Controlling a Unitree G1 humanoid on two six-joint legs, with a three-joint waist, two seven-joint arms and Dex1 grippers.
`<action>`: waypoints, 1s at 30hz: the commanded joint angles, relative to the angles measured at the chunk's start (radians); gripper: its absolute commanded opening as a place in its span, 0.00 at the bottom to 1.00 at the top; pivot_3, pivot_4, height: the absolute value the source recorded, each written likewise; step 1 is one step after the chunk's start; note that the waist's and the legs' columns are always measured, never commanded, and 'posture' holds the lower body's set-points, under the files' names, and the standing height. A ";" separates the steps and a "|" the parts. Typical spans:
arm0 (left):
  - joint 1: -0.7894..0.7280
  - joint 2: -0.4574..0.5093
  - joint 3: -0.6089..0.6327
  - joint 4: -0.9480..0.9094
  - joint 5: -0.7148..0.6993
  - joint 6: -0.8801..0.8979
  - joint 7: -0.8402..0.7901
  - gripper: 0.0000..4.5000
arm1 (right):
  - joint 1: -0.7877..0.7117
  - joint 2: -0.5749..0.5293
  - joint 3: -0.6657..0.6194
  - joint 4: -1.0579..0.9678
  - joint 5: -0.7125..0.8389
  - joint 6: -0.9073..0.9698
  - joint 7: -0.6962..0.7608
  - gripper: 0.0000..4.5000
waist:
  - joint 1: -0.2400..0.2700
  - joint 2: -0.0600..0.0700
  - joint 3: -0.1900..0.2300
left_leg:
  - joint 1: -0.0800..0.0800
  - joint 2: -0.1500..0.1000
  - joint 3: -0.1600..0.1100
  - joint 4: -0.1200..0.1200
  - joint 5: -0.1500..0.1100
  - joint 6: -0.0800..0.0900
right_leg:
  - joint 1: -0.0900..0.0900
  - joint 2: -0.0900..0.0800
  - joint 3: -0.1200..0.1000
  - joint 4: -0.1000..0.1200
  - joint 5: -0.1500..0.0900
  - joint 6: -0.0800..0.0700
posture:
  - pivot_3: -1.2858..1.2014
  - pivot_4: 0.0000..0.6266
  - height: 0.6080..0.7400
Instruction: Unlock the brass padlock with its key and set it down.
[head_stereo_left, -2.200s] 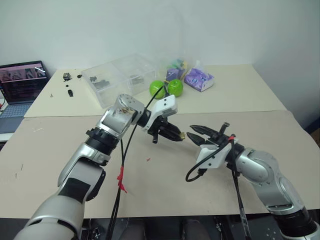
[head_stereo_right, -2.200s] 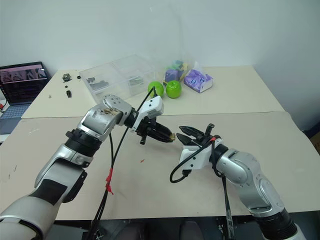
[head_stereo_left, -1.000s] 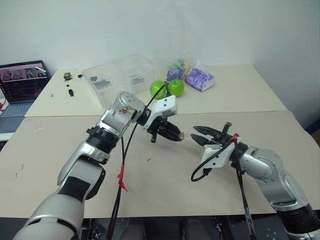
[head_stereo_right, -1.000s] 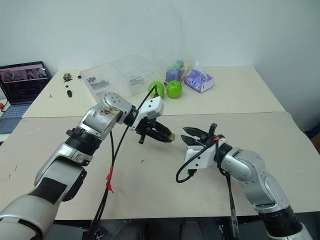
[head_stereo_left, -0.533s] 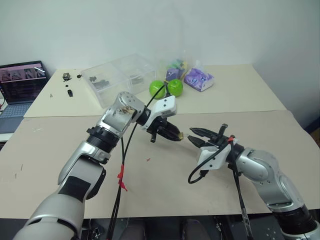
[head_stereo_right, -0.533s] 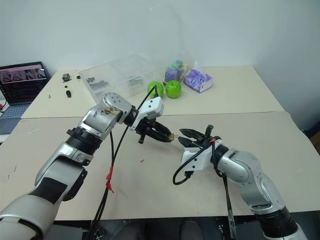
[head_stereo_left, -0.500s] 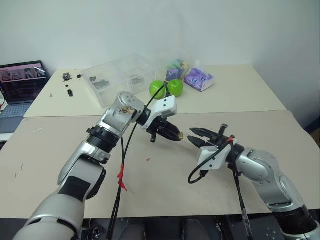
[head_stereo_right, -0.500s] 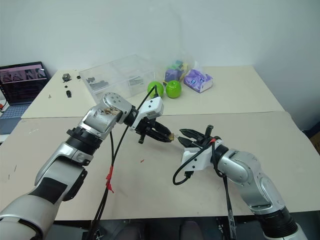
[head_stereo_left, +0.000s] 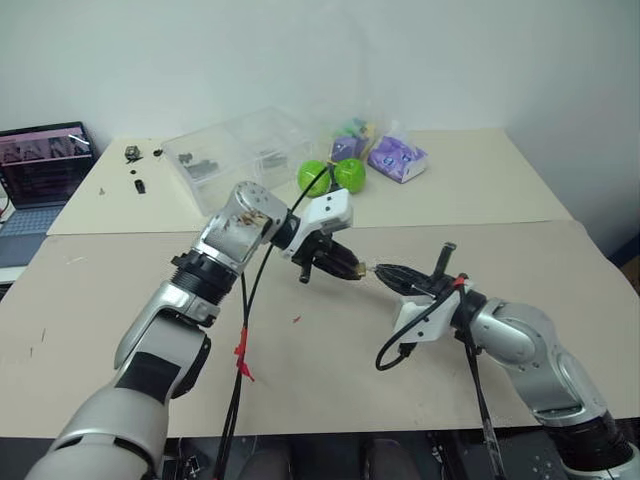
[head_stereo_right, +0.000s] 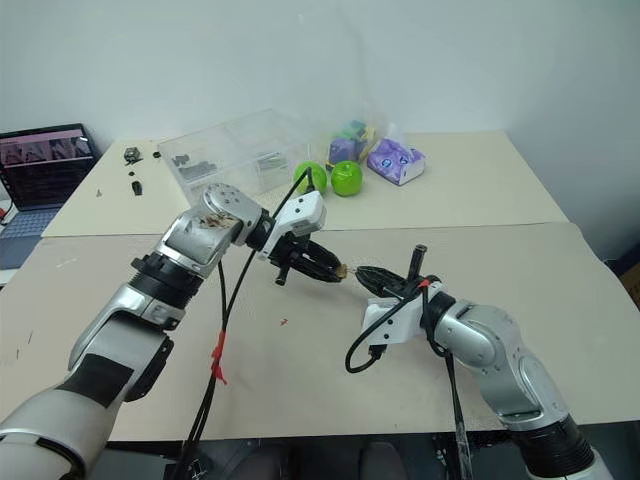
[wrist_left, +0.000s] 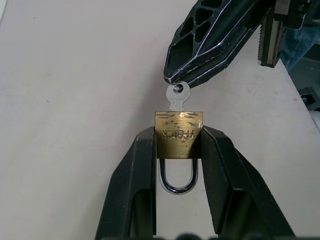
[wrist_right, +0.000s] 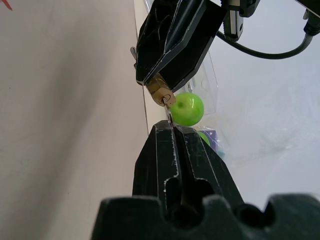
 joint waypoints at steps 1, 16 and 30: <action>-0.009 0.000 0.001 -0.038 -0.004 -0.010 -0.012 0.17 | -0.014 0.013 -0.022 -0.059 0.016 0.005 -0.009 0.01 | 0.000 0.000 0.000 | 0.000 0.000 0.000 0.000 0.000 0.000 | 0.000 0.000 0.000 0.000 0.000 0.000 | 0.52 0.24 1.00; -0.031 -0.008 -0.009 -0.012 0.019 -0.074 -0.020 0.17 | -0.012 0.014 -0.005 -0.059 0.039 0.019 0.024 0.01 | 0.001 0.000 0.000 | 0.000 0.000 0.000 0.000 0.000 0.000 | 0.000 0.000 0.000 0.000 0.000 0.000 | 0.52 0.24 1.00; -0.073 -0.033 0.000 0.057 0.103 -0.393 0.001 0.17 | -0.038 0.015 0.008 -0.044 0.087 0.057 0.090 0.01 | 0.002 0.000 0.000 | 0.000 0.000 0.000 0.000 0.000 0.000 | 0.000 0.000 0.000 0.000 0.000 0.000 | 0.52 0.24 1.00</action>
